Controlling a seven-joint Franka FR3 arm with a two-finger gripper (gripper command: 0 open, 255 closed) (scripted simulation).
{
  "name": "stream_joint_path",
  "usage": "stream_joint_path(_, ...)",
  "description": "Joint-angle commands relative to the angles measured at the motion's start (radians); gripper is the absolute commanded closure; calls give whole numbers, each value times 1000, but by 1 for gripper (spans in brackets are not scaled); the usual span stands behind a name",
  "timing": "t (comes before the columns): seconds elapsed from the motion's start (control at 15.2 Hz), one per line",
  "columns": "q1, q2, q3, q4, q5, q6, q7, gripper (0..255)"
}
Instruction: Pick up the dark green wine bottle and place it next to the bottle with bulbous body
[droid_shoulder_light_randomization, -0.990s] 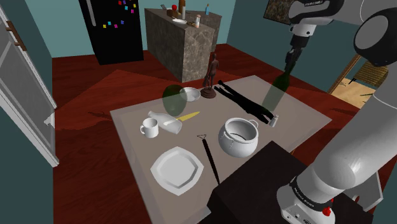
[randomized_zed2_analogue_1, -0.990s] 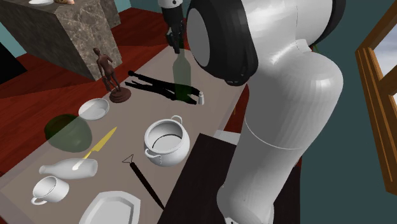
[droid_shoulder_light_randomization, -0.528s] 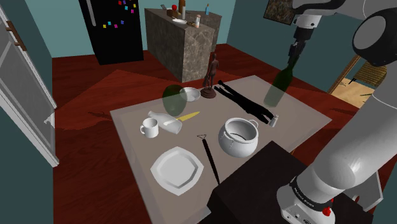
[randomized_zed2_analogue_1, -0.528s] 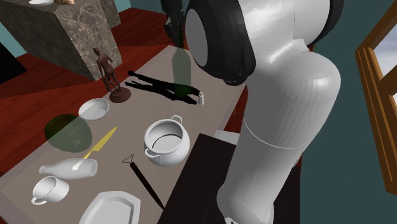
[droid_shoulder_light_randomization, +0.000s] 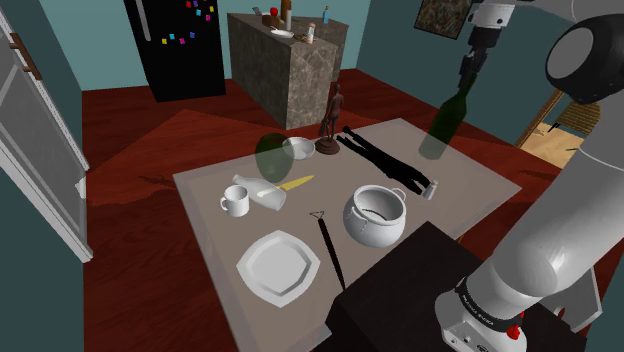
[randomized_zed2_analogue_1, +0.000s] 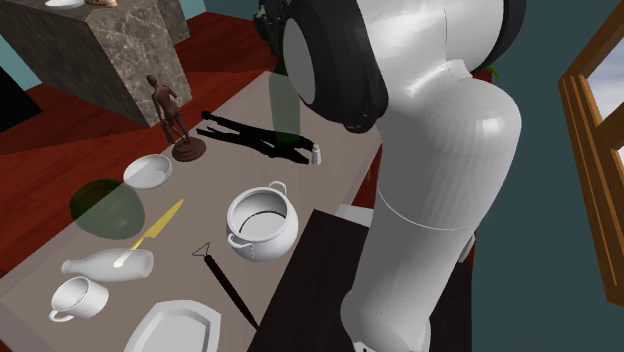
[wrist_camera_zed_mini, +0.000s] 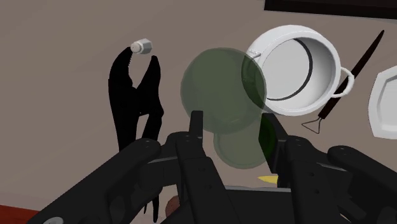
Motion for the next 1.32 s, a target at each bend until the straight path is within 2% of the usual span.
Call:
stream_joint_path(0.0, -5, 9, -3, 39, 5, -31, -7, 255)
stream_joint_path(0.53, -34, 71, -12, 222, 40, -161, -35, 255)
stream_joint_path(0.86, 53, 30, 36, 112, 18, -91, 91, 255)
stream_joint_path(1.25, 132, 29, 90, 38, 20, -22, 224, 255)
